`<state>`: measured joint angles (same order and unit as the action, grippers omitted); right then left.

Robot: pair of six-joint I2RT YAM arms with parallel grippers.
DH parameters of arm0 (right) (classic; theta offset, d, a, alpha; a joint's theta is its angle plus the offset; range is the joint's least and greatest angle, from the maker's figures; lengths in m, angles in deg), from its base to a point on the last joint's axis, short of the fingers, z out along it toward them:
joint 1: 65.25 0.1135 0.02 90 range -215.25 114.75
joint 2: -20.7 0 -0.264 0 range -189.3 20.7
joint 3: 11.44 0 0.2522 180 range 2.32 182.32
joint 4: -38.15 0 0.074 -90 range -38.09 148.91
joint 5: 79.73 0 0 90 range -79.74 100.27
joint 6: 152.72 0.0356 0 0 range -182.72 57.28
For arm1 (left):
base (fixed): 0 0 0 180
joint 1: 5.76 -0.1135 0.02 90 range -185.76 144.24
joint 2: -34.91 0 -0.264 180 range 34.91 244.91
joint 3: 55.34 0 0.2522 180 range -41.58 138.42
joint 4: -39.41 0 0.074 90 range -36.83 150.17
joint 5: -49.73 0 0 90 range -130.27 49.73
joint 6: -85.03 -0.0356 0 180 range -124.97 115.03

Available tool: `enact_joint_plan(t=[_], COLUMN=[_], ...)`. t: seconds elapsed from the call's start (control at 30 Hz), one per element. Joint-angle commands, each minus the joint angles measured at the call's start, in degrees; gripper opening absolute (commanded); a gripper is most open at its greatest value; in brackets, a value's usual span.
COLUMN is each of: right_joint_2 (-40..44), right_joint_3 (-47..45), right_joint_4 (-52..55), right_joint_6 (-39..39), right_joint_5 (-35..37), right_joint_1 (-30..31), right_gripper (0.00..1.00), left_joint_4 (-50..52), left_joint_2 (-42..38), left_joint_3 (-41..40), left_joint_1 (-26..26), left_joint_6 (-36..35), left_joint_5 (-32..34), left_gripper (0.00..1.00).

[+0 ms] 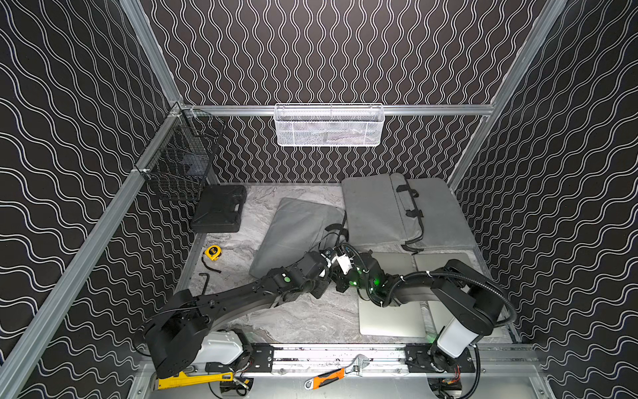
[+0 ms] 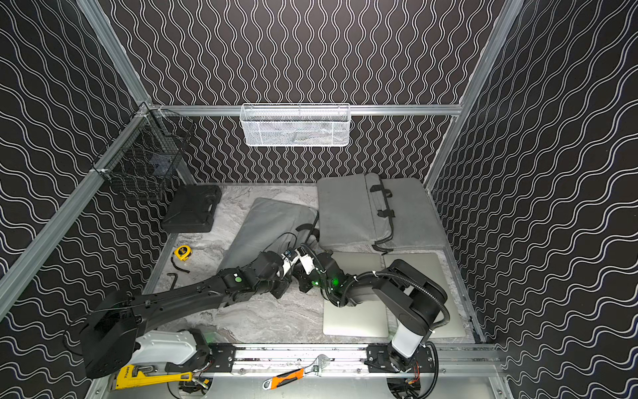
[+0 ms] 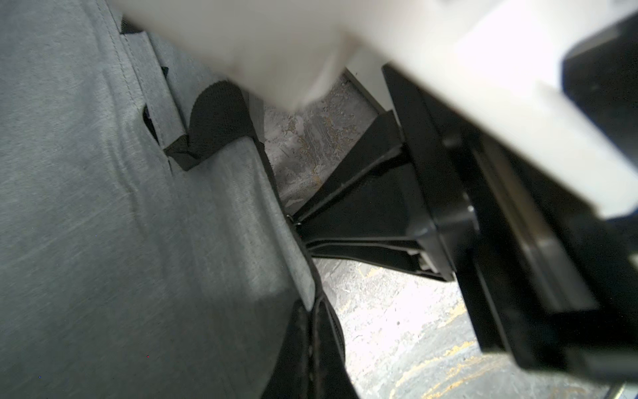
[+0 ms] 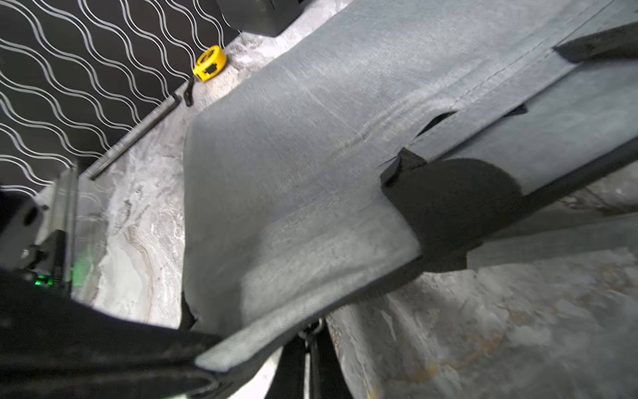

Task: Open the zippered laptop bag and take out the laptop
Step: Unzip the zipper on the zippered laptop bag.

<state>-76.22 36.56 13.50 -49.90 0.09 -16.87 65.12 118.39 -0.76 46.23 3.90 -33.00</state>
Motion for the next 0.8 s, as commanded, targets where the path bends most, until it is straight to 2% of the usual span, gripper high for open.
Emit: enact_joint_plan(t=[0.0, 0.13, 0.23, 0.4, 0.77], right_joint_2=[1.4, 2.2, 3.0, 2.7, 3.3], right_joint_3=[1.4, 2.2, 1.8, 5.3, 6.6], right_joint_4=[3.5, 6.9, 6.3, 12.0, 13.7], right_joint_6=[-0.4, 1.0, -0.2, -2.7, -3.9], right_joint_5=[7.0, 9.9, 11.7, 15.9, 15.6], right_joint_1=[-0.2, -0.2, -0.2, -0.4, -3.6], right_gripper=[0.0, 0.0, 0.0, 0.0, 0.0], left_joint_4=[-1.2, -1.6, -1.3, -0.9, 1.6], left_joint_2=[-1.3, -3.7, -5.4, -7.3, -11.0], left_joint_3=[-1.3, -3.4, -4.3, -5.4, -5.9], left_joint_1=[0.1, 0.0, 0.0, 0.0, 0.1], left_joint_6=[-0.1, 0.8, 1.5, 2.5, 4.6], left_joint_5=[-2.1, -2.6, -3.0, -4.6, -5.7], left_gripper=[0.0, 0.0, 0.0, 0.0, 0.0])
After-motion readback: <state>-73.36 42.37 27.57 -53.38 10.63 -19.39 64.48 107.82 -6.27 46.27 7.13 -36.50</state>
